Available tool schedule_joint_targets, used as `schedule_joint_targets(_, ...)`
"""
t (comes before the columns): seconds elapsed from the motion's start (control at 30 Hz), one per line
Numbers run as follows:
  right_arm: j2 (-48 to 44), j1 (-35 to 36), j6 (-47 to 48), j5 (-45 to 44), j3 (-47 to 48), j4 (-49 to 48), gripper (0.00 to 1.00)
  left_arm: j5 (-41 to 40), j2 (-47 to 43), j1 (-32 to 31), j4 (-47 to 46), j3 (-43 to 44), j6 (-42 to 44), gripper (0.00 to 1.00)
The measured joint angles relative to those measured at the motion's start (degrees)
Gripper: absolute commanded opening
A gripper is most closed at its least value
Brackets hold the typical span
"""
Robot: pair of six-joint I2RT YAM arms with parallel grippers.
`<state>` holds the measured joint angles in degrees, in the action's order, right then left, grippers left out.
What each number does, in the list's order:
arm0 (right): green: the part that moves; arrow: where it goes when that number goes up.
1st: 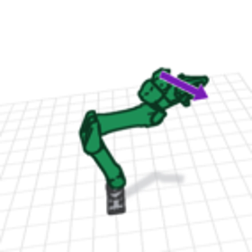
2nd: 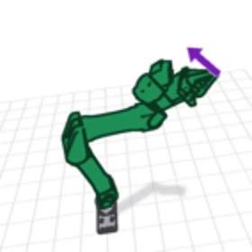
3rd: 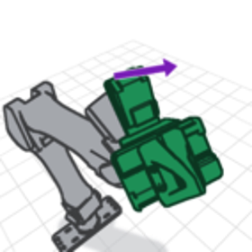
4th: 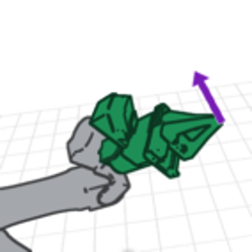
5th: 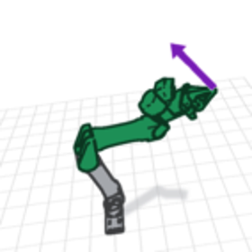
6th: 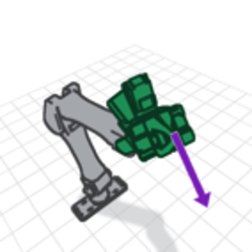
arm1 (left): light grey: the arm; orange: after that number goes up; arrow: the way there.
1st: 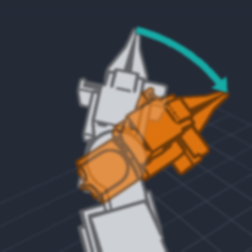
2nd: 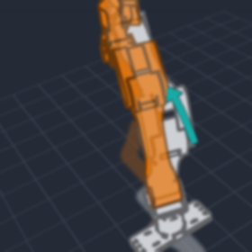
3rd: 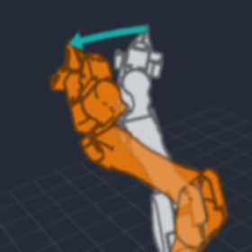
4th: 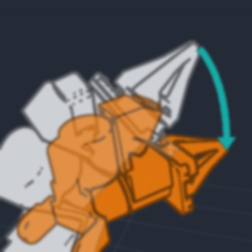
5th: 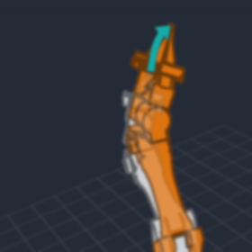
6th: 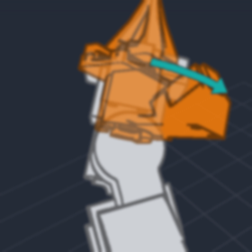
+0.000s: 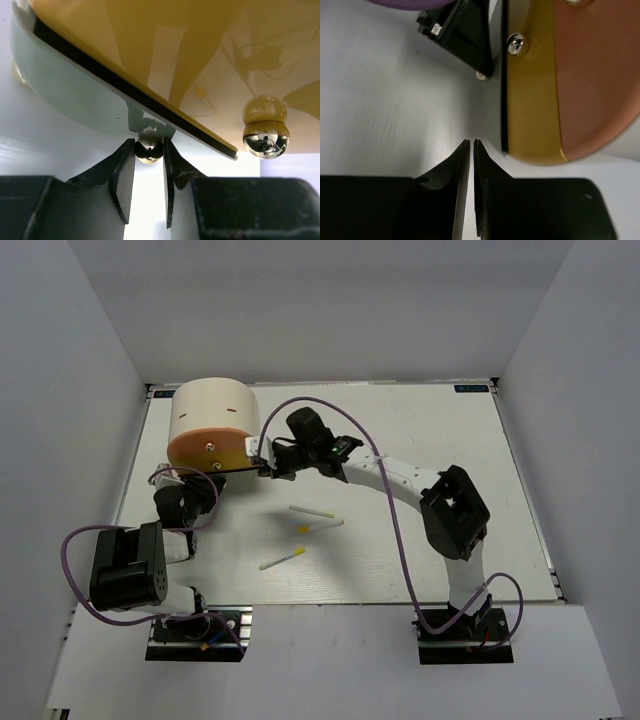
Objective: Sort the stationery into containers
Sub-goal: Open the drawer in the storage box.
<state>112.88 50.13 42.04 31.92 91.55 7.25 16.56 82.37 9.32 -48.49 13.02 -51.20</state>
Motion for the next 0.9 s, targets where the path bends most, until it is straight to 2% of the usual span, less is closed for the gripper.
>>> schedule_joint_targets(0.3, 10.25, 3.80, 1.07, -7.26, 8.44, -4.85, 0.13, 0.44, 0.00, 0.00, -0.61, -0.28, 0.59, 0.17)
schedule_joint_targets(0.6, 13.60, 6.21, 1.97, -17.97, 10.25, -12.13, 0.13, 0.52, -1.40, -0.07, -0.17, -1.25, 0.81, 0.17)
schedule_joint_targets(0.9, 16.57, 8.39, 1.86, -22.43, 13.03, -13.70, 0.13, 0.57, -3.56, -0.07, -0.15, -3.19, 0.85, 0.17)
